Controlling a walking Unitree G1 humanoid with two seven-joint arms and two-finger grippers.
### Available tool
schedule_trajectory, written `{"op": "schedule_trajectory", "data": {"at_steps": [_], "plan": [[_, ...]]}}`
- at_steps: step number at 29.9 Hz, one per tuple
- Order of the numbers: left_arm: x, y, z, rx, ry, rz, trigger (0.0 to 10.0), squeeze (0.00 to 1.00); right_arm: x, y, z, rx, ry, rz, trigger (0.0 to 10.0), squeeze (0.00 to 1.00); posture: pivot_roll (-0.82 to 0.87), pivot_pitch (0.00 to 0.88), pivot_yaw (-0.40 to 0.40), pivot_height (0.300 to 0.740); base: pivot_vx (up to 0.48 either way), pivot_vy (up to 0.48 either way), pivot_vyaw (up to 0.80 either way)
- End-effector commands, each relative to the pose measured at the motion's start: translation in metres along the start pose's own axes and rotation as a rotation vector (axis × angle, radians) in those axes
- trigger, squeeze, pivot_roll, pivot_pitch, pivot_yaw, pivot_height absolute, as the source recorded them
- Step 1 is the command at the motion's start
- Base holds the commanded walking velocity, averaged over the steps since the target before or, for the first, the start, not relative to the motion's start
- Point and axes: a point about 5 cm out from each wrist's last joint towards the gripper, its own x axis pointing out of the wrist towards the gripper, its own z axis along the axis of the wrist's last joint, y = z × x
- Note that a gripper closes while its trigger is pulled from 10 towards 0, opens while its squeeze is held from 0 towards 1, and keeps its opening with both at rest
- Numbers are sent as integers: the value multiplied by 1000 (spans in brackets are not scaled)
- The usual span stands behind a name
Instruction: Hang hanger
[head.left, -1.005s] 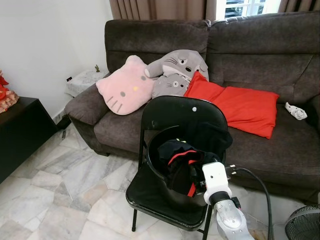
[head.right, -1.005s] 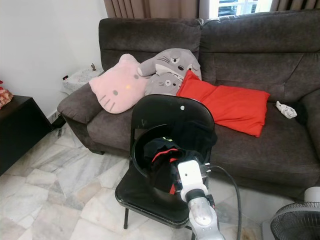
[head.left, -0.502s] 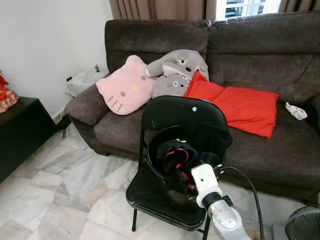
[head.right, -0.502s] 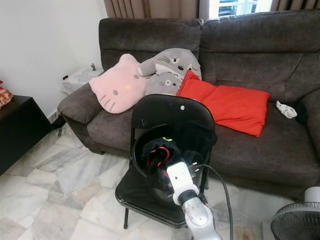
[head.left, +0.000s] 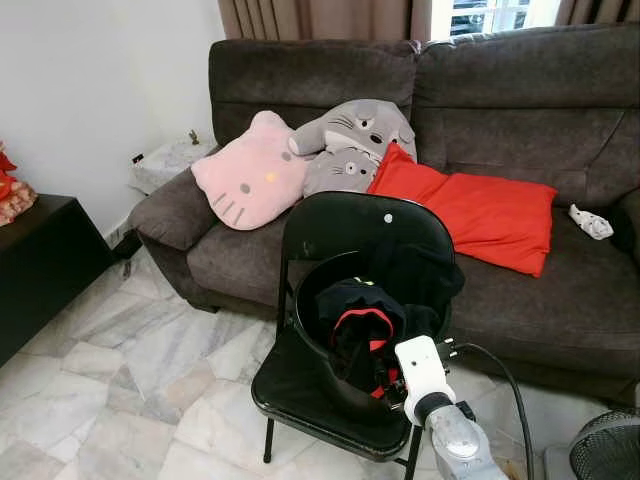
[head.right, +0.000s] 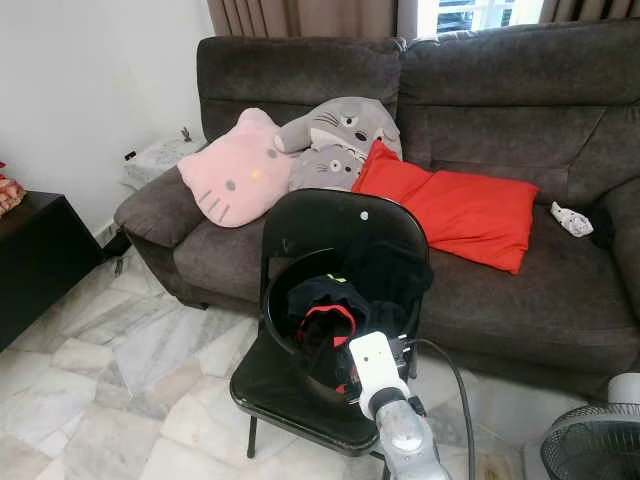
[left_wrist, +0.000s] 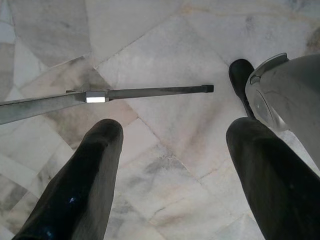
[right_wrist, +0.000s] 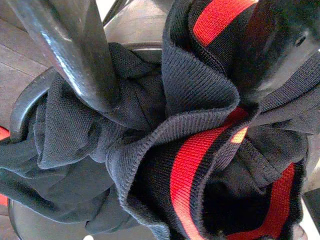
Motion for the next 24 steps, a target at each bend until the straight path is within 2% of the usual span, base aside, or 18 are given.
{"op": "schedule_trajectory", "data": {"at_steps": [1,10,17,20,24], "plan": [[-1,7,-3,26,19,14,10000,0,4,3,8,12,-35,1,10000,0,-90,0,174,740,0,0,0],[-1,8,-3,32,17,16,10000,0,11,-6,19,68,-98,-84,10000,0,-88,0,176,740,0,0,0],[-1,8,-3,36,19,15,10000,0,14,-13,12,117,-22,-167,10000,0,-85,0,178,740,0,0,0],[-1,8,-3,39,22,13,10000,0,13,-12,-1,192,65,-196,10000,0,-87,0,181,740,0,0,0],[-1,8,-3,42,23,10,10000,0,13,-10,-6,246,85,-195,10000,0,-87,0,181,740,0,0,0]]}}
